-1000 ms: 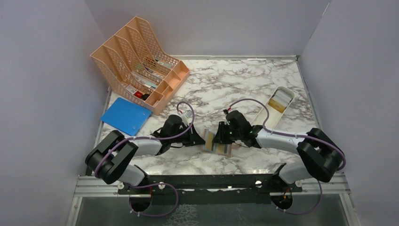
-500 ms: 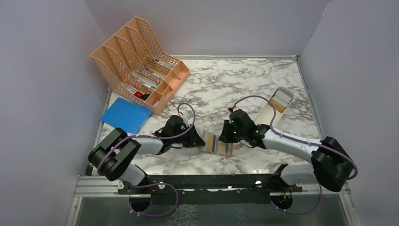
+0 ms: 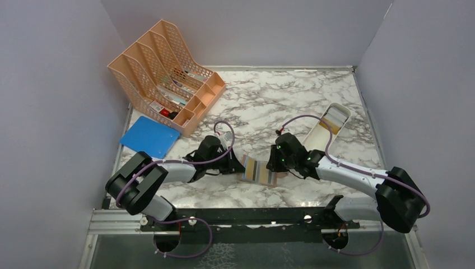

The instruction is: Put the credit cards into the card holder

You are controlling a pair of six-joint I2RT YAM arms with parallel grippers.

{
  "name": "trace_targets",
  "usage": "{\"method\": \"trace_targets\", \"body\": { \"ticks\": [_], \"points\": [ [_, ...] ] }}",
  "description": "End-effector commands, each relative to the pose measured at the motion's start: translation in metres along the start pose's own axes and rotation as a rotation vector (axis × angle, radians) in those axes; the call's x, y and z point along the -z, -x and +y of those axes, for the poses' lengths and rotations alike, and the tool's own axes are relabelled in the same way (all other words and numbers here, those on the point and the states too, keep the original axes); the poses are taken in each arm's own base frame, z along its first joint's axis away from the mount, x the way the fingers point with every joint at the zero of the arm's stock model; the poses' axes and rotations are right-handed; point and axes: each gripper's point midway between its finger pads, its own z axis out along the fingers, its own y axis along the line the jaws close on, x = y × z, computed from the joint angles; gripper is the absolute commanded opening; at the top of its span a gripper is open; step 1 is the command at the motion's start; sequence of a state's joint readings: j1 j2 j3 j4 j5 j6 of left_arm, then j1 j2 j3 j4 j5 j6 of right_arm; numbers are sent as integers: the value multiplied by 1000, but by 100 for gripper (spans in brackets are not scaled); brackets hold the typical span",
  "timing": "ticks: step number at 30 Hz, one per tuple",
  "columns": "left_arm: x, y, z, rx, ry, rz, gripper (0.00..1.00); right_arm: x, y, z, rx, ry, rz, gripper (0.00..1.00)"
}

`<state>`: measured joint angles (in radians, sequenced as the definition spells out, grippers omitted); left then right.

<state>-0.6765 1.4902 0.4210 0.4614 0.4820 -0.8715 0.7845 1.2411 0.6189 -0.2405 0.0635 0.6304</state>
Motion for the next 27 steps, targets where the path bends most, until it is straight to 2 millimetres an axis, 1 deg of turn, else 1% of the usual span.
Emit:
{"method": "trace_targets", "body": {
  "ticks": [1, 4, 7, 9, 11, 13, 16, 20, 24, 27],
  "points": [
    [8, 2, -5, -32, 28, 4, 0, -6, -13, -3, 5, 12, 22, 26],
    [16, 5, 6, -67, 133, 13, 0, -12, -18, 13, 7, 102, 41, 25],
    [28, 12, 7, -118, 195, -4, 0, -19, -20, 17, 0, 119, 58, 25],
    [34, 17, 0, -141, 193, -19, 0, -24, -22, 22, -2, 140, 68, 25],
    [36, 18, -14, -150, 137, -19, 0, -29, -24, 28, -10, 167, 80, 24],
    [34, 18, -30, -143, 64, -8, 0, -34, -26, 33, -19, 184, 90, 24],
    [29, 17, -40, -130, -1, 4, 0, -38, -26, 42, -30, 219, 91, 24],
    [21, 15, -37, -122, -15, 16, 0, -39, -24, 46, -31, 230, 89, 24],
    [16, 10, -29, -105, 5, 39, 0, -36, -21, 40, -10, 200, 80, 24],
    [15, 8, -20, -90, 46, 44, 0, -29, -14, 35, 8, 165, 58, 27]
  ]
}}
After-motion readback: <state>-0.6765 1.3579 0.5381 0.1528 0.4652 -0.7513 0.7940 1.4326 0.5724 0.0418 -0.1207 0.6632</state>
